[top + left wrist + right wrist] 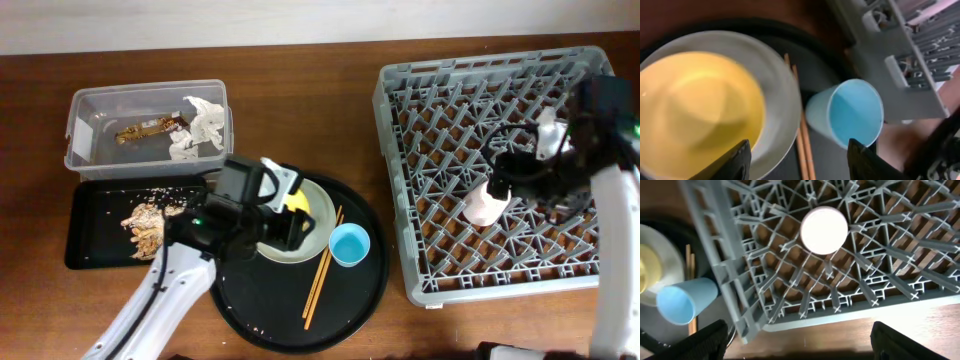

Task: Sort waste into correct bins and load items into the dishwasher rack
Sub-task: 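Pass the blue cup from the left gripper to the right gripper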

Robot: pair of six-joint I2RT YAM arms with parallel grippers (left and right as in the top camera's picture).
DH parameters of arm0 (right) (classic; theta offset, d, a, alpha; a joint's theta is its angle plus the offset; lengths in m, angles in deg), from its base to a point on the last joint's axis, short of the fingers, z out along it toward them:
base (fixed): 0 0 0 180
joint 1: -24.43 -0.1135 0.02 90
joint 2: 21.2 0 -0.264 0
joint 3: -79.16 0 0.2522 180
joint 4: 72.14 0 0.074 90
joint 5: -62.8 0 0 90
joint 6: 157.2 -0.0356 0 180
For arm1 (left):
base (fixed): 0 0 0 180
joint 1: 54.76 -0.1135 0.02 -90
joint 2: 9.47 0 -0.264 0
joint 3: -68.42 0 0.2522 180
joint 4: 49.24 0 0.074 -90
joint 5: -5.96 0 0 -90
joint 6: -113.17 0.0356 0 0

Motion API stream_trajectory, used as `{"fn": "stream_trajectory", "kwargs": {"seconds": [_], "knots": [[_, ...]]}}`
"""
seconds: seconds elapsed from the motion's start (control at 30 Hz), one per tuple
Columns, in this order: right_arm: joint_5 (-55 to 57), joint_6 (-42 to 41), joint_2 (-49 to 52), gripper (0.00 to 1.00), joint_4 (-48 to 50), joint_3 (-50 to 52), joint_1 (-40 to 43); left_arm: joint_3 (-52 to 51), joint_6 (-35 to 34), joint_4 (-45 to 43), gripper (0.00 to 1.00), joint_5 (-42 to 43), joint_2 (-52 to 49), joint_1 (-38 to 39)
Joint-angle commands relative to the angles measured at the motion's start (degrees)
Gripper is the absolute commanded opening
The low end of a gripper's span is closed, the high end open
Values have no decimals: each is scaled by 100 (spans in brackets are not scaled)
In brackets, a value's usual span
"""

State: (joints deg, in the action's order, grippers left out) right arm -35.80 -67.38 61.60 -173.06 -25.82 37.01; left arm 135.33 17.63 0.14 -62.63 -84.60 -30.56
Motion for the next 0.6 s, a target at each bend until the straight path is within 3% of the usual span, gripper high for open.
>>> {"fn": "stream_trajectory", "kwargs": {"seconds": [0.0, 0.1, 0.13, 0.17, 0.3, 0.4, 0.47, 0.5, 0.57], "knots": [[-267, -28, -122, 92, -72, -72, -20, 15, -219, -494, 61, -44, -793, 533], [-282, -28, -107, 92, -70, -66, -20, 15, -278, -931, 59, -24, -1749, 1032], [-282, -28, -107, 93, -70, -66, -20, 15, -315, -909, 16, -24, -2011, 1132], [-282, -28, -107, 93, -68, -66, -20, 22, -409, -909, 4, -26, -1998, 1126], [-278, -26, -101, 95, -42, -66, -20, 264, -426, -837, 0, -44, -1714, 1064], [-39, -31, -72, 95, 155, -66, -17, 468, -450, -610, 0, 212, -938, 627], [-267, -24, 103, 100, 249, -66, -20, 468, -1274, -658, 0, 354, -337, -50], [-623, 57, 201, 99, 249, -59, -20, 468, -1506, -726, 0, 586, -275, -262], [-2288, 1095, 516, 99, 146, 87, -190, 466, -2022, -1285, 0, 2039, -350, -778]]}}
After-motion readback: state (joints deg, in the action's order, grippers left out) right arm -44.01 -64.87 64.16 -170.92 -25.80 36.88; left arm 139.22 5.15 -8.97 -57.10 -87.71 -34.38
